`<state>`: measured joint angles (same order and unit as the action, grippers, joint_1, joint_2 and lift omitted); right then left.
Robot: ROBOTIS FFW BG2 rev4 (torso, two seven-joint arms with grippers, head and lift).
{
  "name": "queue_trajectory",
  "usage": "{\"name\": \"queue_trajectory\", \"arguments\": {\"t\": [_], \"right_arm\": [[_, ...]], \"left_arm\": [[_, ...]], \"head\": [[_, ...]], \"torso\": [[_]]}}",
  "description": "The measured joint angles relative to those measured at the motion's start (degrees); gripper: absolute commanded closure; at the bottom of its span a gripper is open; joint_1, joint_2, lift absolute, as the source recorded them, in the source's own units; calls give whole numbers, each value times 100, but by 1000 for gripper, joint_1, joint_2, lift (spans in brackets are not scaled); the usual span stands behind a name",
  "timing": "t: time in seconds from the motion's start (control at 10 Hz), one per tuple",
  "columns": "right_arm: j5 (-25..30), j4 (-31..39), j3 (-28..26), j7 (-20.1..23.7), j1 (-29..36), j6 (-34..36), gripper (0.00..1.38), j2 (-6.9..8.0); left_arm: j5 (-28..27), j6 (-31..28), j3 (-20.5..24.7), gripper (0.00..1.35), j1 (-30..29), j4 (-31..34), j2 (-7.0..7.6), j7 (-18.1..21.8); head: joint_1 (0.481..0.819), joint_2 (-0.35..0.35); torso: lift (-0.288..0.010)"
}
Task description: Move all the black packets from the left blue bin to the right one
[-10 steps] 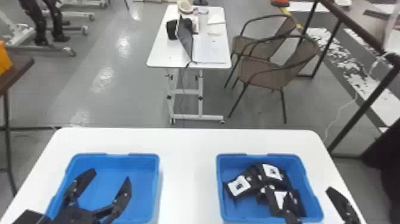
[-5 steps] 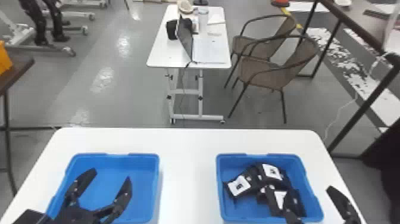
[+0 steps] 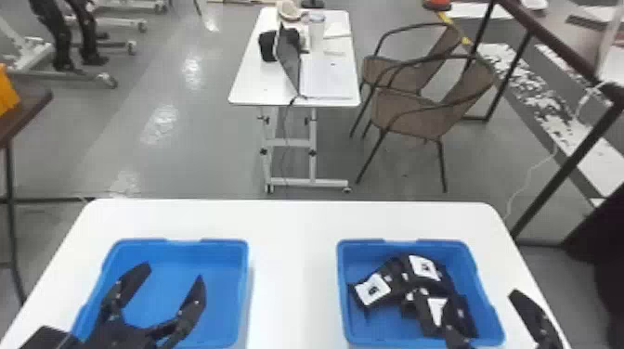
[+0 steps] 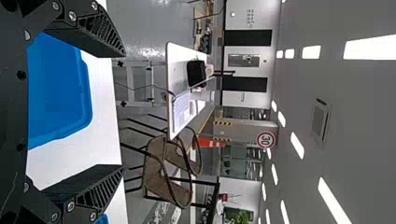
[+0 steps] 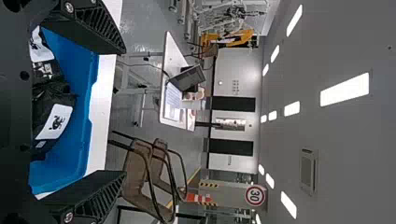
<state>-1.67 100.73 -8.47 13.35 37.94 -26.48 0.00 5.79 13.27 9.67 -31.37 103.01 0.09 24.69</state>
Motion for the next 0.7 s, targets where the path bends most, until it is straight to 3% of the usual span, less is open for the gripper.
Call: {"name": "queue_trajectory", "arguments": {"t": [0.7], "right_arm": [[-30, 3, 4, -45, 3, 3, 91, 0]], "left_arm": [[38, -6, -3, 186, -1, -22, 0, 0]], "head": [[695, -37]], "torso": [[0]]}}
